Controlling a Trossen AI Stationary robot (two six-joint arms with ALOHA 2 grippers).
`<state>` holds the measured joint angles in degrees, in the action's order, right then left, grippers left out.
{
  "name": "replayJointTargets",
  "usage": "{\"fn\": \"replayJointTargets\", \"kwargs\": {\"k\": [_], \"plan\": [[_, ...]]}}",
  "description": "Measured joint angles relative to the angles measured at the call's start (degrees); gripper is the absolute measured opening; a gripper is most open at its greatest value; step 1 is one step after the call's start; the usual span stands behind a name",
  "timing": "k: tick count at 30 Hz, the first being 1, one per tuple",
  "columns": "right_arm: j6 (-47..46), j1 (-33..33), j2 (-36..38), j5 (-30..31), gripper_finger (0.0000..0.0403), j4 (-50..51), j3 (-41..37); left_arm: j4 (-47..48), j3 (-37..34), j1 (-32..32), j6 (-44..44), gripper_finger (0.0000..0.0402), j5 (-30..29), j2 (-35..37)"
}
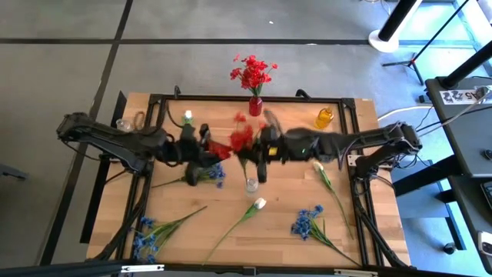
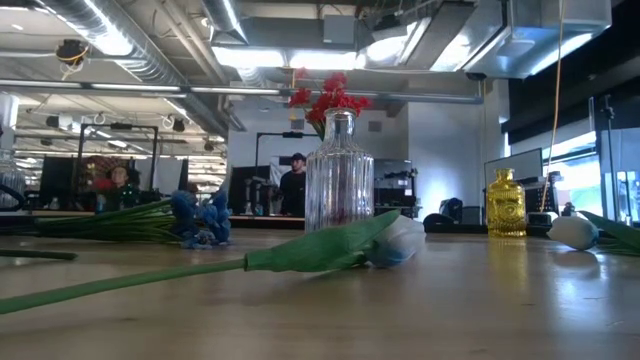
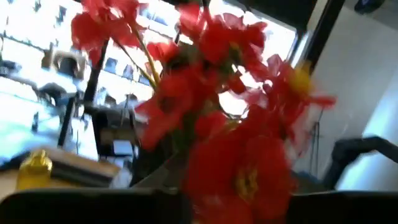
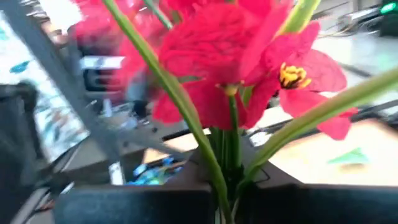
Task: Sort flowers into vase by color
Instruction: Put the red flower into the red vase
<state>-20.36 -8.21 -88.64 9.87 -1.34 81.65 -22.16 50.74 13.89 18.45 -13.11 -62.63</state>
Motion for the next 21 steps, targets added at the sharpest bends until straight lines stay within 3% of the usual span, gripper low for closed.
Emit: {"fn": "replayJointTargets", "kwargs": {"k": [4, 10, 15, 21], "plan": [[1.75, 5.27, 3.0, 0.61, 0.0014, 0.43, 0.0, 13.97, 0.04, 1.53, 4.05, 0.0126, 2.1, 6.35], [5.91, 13.4, 5.13, -2.66, 0.001, -0.06, -0.38, 27.2, 0.04, 3.53, 10.54, 0.0125, -4.56, 9.85], [10.49, 19.61, 8.25, 1.2, 0.0011, -12.01, -9.24, 36.59, 0.04, 4.07, 16.98, 0.0118, -12.61, 8.52], [17.17, 27.45, 9.95, -0.13, 0.001, -32.57, -24.46, 41.99, 0.0, 1.25, 24.7, 0.0111, -18.45, 4.69]]}}
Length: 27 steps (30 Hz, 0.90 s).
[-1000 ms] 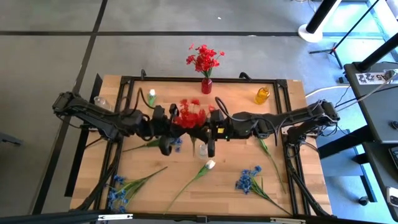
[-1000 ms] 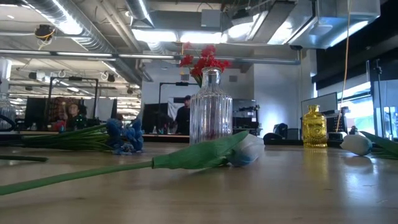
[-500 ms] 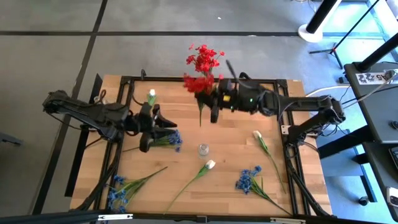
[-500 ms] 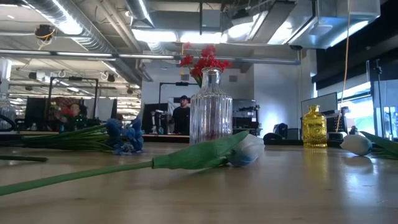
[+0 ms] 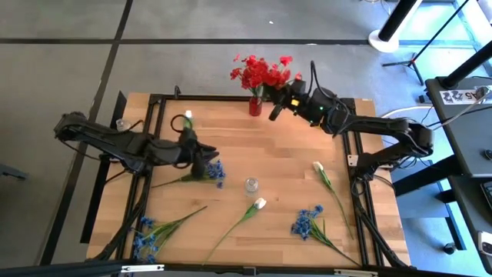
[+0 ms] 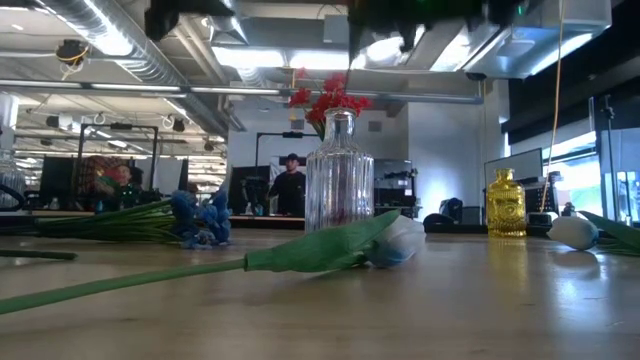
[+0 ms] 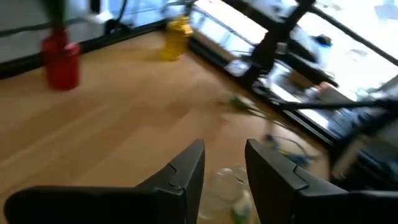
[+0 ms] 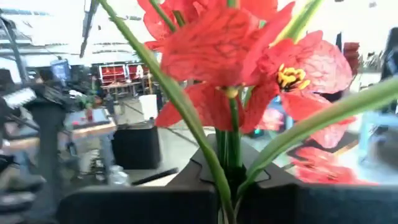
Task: Sort flowers into vase by color
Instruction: Put the red flower into the red vase
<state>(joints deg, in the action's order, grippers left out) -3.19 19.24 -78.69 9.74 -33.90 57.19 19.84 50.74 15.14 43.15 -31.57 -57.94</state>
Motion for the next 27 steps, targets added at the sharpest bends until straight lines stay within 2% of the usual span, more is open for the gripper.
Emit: {"fn": "replayJointTargets", "kwargs": {"k": [4, 11, 14, 21, 27], "plan": [[0.77, 6.23, -2.6, -3.1, 0.0016, -8.55, -4.76, 2.63, 0.0, -4.71, 4.58, 0.011, -0.96, -3.72], [4.79, 13.23, -9.05, -10.24, 0.0009, -19.11, -5.29, 3.79, 0.0, -13.35, 4.78, 0.011, -2.18, -9.42], [2.15, 13.95, -10.79, -11.46, 0.0013, -20.0, -5.34, 3.65, 0.0, -16.38, 4.92, 0.011, -0.82, -10.65], [3.32, 13.8, -13.45, -12.33, 0.001, -21.98, -5.32, 3.8, 0.0, -22.04, 2.23, 0.011, 2.16, -10.74], [3.48, 13.82, -15.66, -10.85, 0.0019, -21.98, -5.29, 3.86, 0.0, -26.13, -1.32, 0.011, 4.8, -10.74]]}}
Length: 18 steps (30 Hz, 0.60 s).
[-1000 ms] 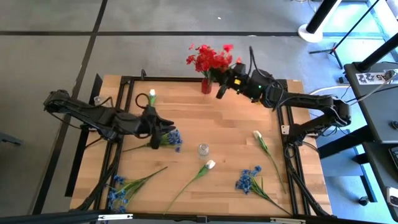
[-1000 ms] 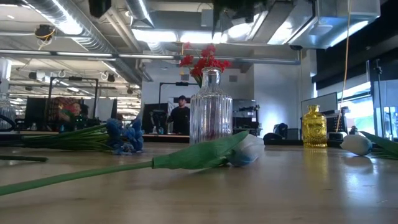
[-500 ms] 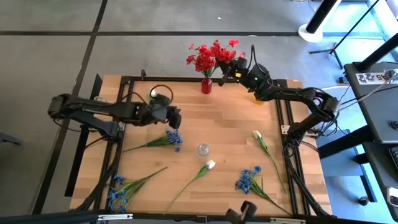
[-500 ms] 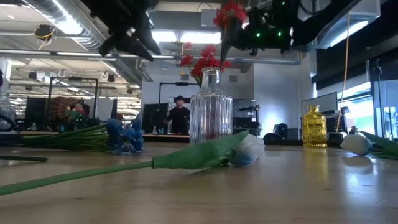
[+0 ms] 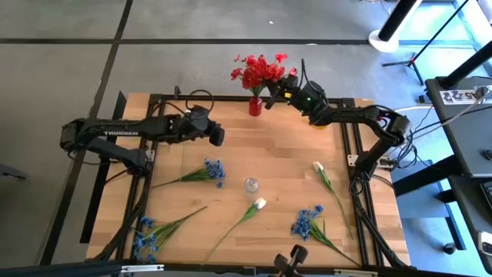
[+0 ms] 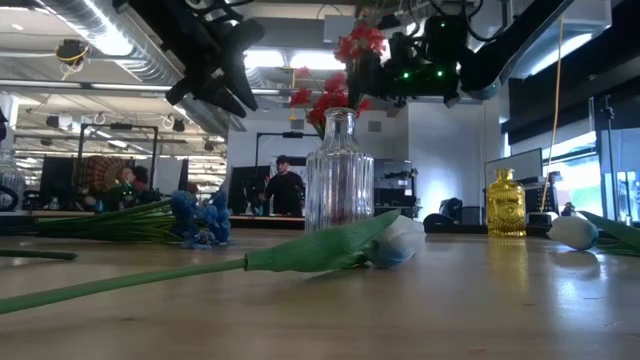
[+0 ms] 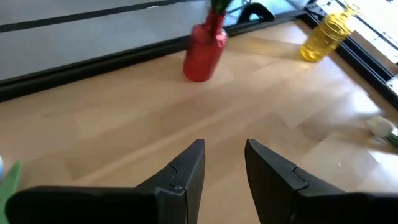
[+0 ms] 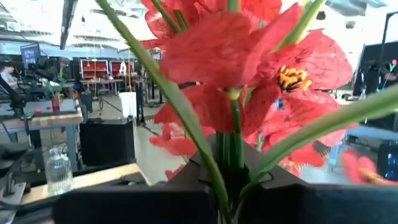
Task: Sort flowers into vase by color
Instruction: Put the red flower into the red vase
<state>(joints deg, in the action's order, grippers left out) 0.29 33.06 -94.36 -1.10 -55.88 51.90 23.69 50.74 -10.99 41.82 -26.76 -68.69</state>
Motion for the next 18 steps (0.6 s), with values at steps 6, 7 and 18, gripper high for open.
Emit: {"fn": "replayJointTargets", "kwargs": {"k": [6, 7, 18], "plan": [[-0.1, -0.02, -2.75, -0.02, 0.0012, 3.16, 0.04, -0.45, 0.0, -2.08, -0.48, 0.011, 1.17, 0.0], [-0.1, -0.02, -3.01, 0.0, 0.0011, 3.29, 0.08, -0.43, 0.0, -2.16, -0.74, 0.011, 1.32, 0.0], [-0.29, -0.02, -7.14, 0.03, 0.0032, 8.64, 0.19, -0.73, 0.0, -2.14, -1.93, 0.011, 3.56, 0.22]]}}
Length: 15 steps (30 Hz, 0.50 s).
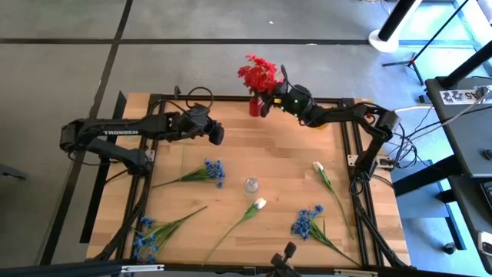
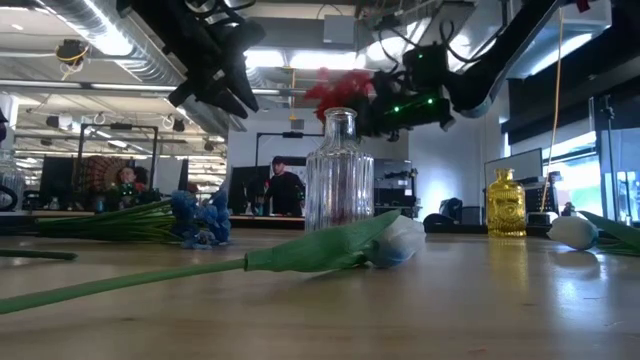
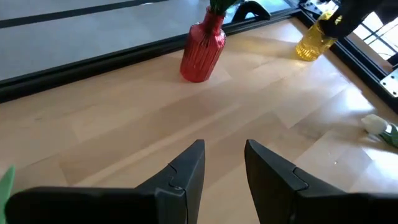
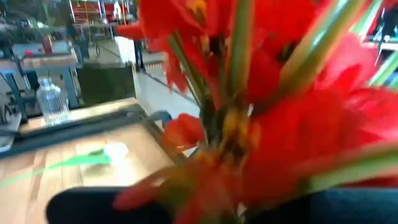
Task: Sort flowers into vase by color
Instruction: Put the red flower into the red vase
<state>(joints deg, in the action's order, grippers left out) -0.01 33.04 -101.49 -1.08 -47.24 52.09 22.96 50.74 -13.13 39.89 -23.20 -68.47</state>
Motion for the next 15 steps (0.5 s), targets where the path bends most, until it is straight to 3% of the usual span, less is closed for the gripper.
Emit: {"fn": "replayJointTargets", "kwargs": {"k": [7, 11, 15], "plan": [[-0.16, -0.04, -0.5, -0.07, 0.0062, 5.78, 0.44, -0.03, 0.0, -0.28, -0.02, 0.011, 0.03, 3.11], [-0.2, -0.06, -0.63, -0.05, 0.0122, 11.97, 3.12, 3.84, 0.0, -2.09, 0.52, 0.0117, 1.12, 5.67], [-0.22, -0.02, 0.86, 0.04, 0.0192, 19.71, 6.77, 16.4, -0.02, -6.0, 7.46, 0.0124, 5.58, 6.28]]}}
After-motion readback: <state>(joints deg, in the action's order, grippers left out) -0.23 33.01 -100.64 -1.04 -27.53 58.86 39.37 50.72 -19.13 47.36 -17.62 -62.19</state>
